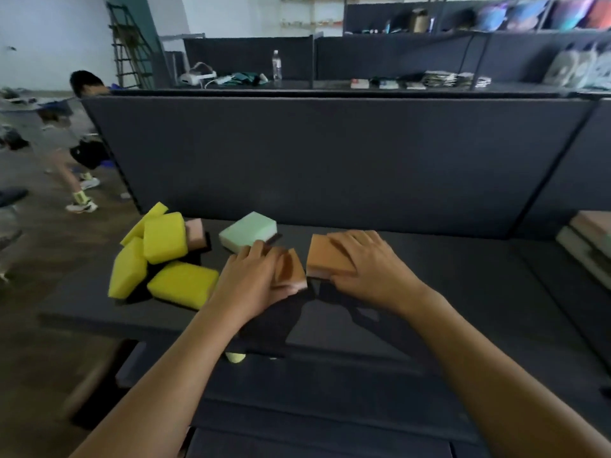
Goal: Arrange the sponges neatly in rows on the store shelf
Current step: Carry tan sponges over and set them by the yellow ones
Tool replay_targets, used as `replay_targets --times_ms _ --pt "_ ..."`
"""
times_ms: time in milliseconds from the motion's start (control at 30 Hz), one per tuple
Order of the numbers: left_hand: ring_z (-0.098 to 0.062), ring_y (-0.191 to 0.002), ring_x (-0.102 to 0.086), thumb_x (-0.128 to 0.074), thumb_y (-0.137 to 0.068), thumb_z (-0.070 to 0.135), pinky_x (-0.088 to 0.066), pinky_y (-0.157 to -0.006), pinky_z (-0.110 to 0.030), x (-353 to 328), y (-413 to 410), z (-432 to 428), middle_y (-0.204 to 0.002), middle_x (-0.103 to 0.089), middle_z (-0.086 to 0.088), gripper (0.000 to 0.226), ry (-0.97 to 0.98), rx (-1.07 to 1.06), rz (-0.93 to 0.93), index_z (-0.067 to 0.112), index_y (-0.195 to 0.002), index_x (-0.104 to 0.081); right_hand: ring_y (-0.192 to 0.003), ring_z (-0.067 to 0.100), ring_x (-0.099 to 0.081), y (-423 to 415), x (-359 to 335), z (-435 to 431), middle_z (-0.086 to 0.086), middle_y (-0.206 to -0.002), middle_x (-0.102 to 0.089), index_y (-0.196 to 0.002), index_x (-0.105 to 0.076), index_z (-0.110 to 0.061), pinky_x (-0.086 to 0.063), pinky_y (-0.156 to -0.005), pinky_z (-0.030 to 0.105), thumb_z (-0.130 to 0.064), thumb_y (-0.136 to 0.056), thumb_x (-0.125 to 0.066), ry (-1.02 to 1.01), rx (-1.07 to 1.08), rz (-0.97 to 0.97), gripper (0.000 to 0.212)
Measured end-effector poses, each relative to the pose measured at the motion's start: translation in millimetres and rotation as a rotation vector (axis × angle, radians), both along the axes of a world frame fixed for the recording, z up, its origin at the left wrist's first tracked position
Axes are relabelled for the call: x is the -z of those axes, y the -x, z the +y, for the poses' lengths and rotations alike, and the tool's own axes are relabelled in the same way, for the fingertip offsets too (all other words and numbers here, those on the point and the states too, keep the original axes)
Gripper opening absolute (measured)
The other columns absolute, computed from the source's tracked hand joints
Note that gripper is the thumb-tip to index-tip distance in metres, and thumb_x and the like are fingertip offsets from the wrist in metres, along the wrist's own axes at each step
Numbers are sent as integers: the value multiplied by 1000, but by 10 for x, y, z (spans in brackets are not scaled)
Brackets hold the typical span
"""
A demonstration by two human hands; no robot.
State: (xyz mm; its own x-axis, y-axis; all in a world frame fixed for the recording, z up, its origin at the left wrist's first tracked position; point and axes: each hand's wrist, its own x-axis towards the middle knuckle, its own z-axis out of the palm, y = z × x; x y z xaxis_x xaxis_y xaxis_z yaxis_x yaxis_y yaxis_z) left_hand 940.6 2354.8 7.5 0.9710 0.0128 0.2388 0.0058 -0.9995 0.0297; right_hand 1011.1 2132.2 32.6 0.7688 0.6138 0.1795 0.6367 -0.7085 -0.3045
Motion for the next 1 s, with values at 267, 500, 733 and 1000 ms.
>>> replay_targets --times_ms 267,500,733,1000 --pt "-27 -115 -48 -63 -76 67 -40 -93 -42 -142 99 -867 -124 -54 1 67 50 336 -30 29 -130 -52 -128 22 -37 716 -29 -1015 -4 -138 -45 -140 -45 -26 -31 -103 35 -39 -77 -68 1 309 -120 68" --pt "-23 -101 -52 -59 -75 71 -43 -84 -38 -202 221 -2156 -114 -57 7 65 57 629 -100 31 -125 -55 -126 23 -41 1420 -52 -2253 -4 -137 -47 -139 -48 -26 -33 -100 36 -38 -73 -74 -12 590 -172 71" --pt "-23 -100 -53 -32 -70 78 -43 -83 -39 -186 585 -3806 -114 -59 6 77 102 825 -44 31 -126 -57 -123 26 -44 2217 25 -3702 -2 -136 -51 -137 -49 -26 -37 -100 39 -38 -69 -70 -19 803 -131 73" --pt "-26 -111 -50 -33 -67 82 -40 -92 -41 -156 908 -5636 -124 -56 4 84 112 942 25 33 -131 -52 -118 27 -48 2885 42 -5400 1 -129 -55 -132 -52 -24 -40 -96 39 -37 -69 -73 3 951 -192 68"
